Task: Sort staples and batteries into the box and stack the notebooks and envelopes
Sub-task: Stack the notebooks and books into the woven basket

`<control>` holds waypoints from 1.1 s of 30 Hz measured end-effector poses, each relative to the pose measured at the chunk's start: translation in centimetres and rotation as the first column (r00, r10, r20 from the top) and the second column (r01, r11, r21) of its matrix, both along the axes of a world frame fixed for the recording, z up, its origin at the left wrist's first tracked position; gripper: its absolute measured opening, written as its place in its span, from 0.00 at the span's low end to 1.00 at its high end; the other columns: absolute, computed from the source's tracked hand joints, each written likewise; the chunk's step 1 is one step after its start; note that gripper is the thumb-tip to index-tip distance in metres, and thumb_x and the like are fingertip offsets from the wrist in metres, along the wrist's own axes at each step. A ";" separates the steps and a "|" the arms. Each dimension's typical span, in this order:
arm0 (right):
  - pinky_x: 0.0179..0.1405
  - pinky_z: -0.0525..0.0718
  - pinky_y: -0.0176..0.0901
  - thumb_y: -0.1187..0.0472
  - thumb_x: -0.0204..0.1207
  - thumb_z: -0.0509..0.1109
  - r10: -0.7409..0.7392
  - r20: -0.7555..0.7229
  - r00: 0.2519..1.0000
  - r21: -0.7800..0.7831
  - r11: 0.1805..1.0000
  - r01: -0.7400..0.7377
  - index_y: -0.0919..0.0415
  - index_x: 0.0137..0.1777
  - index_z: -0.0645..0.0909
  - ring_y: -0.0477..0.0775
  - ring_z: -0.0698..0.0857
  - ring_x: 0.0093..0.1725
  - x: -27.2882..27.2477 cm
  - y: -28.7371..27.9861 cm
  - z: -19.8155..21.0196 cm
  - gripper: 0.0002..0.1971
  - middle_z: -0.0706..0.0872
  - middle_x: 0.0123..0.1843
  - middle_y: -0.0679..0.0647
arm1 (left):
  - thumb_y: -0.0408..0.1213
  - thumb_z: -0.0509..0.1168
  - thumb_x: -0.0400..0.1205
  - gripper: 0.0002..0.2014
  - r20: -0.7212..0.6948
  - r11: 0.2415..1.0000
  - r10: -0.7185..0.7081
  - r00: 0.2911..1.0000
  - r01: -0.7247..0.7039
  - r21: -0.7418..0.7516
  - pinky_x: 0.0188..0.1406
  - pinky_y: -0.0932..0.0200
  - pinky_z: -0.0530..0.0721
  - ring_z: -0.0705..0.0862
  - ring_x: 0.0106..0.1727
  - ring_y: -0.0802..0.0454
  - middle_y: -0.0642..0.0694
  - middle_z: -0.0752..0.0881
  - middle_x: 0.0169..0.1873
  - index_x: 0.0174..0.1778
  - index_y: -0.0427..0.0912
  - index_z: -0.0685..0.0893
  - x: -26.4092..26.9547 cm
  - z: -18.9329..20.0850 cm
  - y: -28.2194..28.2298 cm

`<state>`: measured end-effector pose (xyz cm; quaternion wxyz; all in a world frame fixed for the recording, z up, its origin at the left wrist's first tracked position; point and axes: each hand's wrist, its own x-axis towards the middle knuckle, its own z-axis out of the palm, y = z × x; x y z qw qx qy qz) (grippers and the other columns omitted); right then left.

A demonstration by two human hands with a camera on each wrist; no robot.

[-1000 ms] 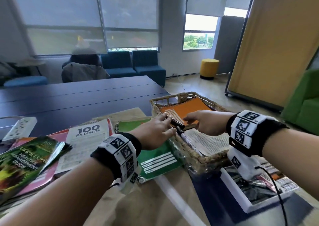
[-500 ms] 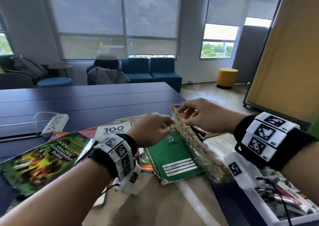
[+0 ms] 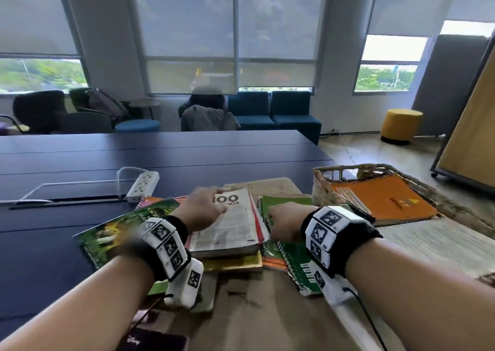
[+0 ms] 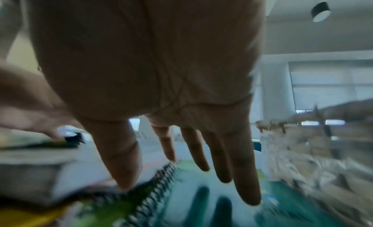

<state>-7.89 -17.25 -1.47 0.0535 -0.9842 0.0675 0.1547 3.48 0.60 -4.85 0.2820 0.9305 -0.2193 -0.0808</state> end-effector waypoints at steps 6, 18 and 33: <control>0.61 0.84 0.45 0.55 0.81 0.70 -0.033 -0.113 0.993 -0.031 0.999 0.029 0.63 0.70 0.81 0.64 0.85 0.68 4.0 -1.7 -2.0 0.20 0.87 0.67 0.63 | 0.66 0.54 0.87 0.39 -0.218 0.873 -0.056 0.974 0.154 0.463 0.86 0.34 0.39 0.37 0.88 0.26 0.33 0.38 0.89 0.91 0.59 0.44 -0.5 -0.5 -1.5; 0.57 0.76 0.49 0.50 0.67 0.87 0.054 -0.276 0.960 0.044 0.998 -0.044 0.50 0.69 0.71 0.55 0.81 0.63 6.5 -3.8 -0.7 0.35 0.82 0.65 0.50 | 0.71 0.57 0.82 0.46 -0.342 0.894 -0.091 0.935 0.228 0.385 0.81 0.32 0.28 0.25 0.84 0.29 0.36 0.25 0.85 0.88 0.65 0.37 0.3 -0.5 -0.7; 0.47 0.92 0.52 0.66 0.80 0.76 0.017 -0.322 0.947 0.091 0.996 0.014 0.60 0.61 0.85 0.55 0.89 0.46 7.0 -6.2 1.0 0.11 0.90 0.54 0.57 | 0.68 0.62 0.82 0.46 -0.354 0.920 -0.106 0.929 0.227 0.321 0.81 0.32 0.27 0.24 0.84 0.31 0.40 0.25 0.86 0.89 0.67 0.40 -0.1 -0.3 -0.2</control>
